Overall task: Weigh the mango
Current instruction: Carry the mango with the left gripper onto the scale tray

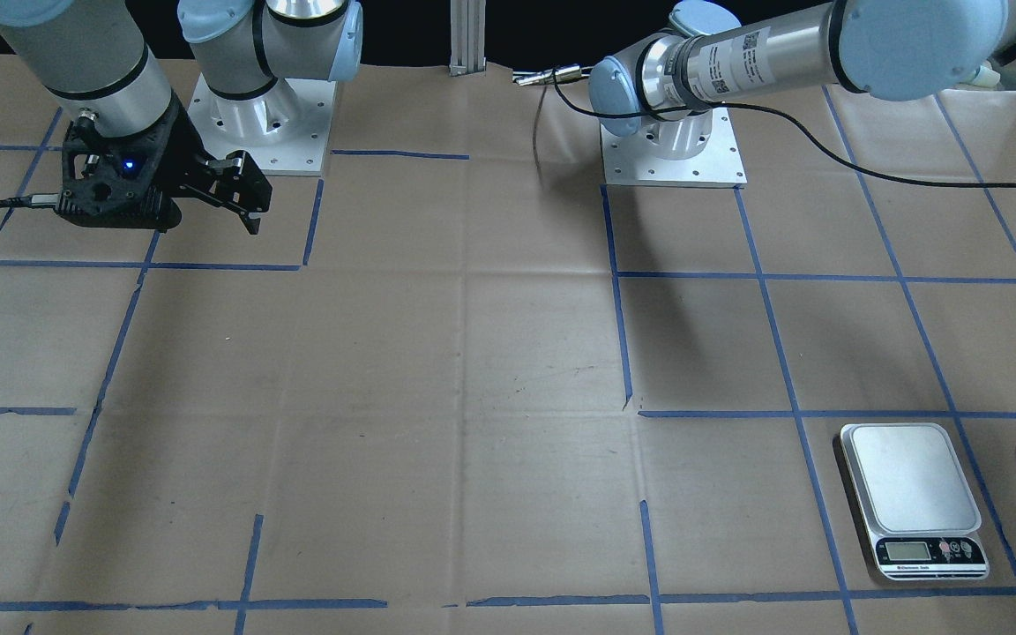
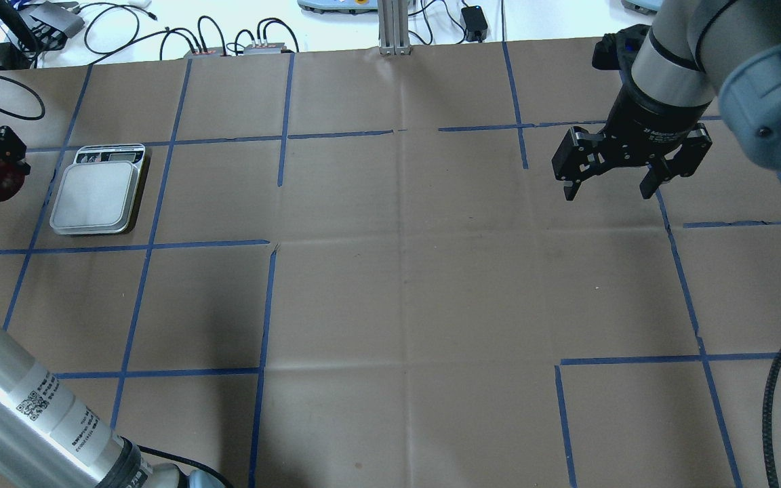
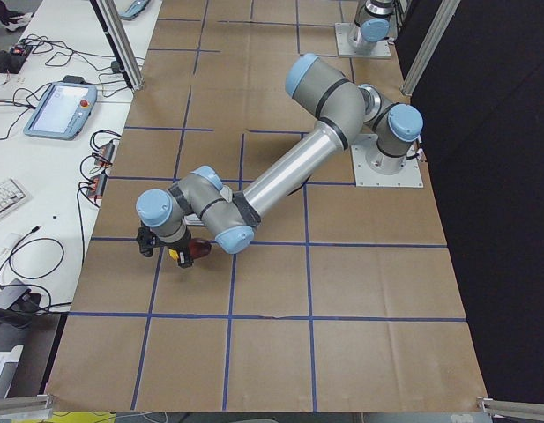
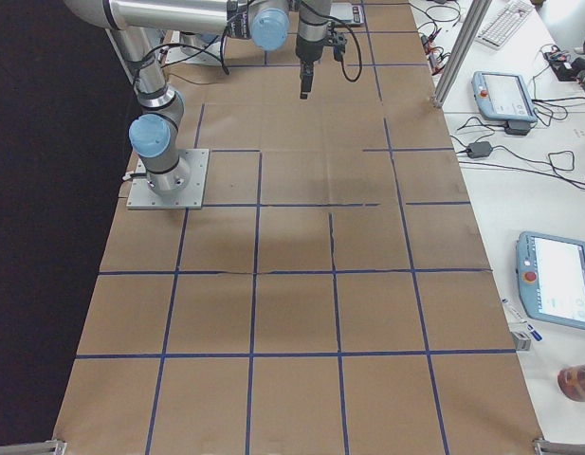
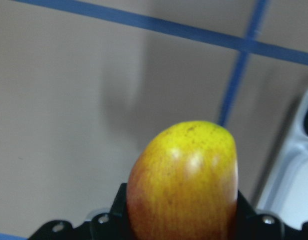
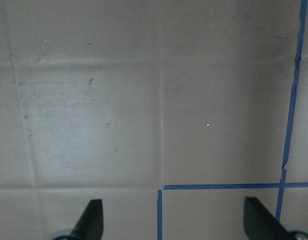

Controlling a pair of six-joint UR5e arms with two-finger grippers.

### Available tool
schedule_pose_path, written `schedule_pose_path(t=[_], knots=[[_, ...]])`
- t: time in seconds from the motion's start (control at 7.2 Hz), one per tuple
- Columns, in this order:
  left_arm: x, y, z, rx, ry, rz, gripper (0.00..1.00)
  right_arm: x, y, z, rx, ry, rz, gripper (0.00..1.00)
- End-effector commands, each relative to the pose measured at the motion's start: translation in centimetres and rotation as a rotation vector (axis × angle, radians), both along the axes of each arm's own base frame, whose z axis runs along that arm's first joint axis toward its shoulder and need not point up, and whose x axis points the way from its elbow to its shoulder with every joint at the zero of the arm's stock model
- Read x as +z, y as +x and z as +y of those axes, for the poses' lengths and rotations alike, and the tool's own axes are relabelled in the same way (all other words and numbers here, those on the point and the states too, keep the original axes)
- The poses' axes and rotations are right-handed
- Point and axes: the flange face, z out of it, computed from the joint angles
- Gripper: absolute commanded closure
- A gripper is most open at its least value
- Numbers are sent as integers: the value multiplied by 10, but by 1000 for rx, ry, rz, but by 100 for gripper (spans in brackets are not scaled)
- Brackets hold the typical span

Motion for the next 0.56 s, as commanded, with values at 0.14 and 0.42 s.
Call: schedule_pose_path(t=[0.14, 0.42], knots=[[-10, -117, 5, -130, 22, 23, 87, 0, 0, 0, 0, 0, 0, 0], [-12, -123, -1, -140, -26, 20, 2, 0, 0, 0, 0, 0, 0, 0]])
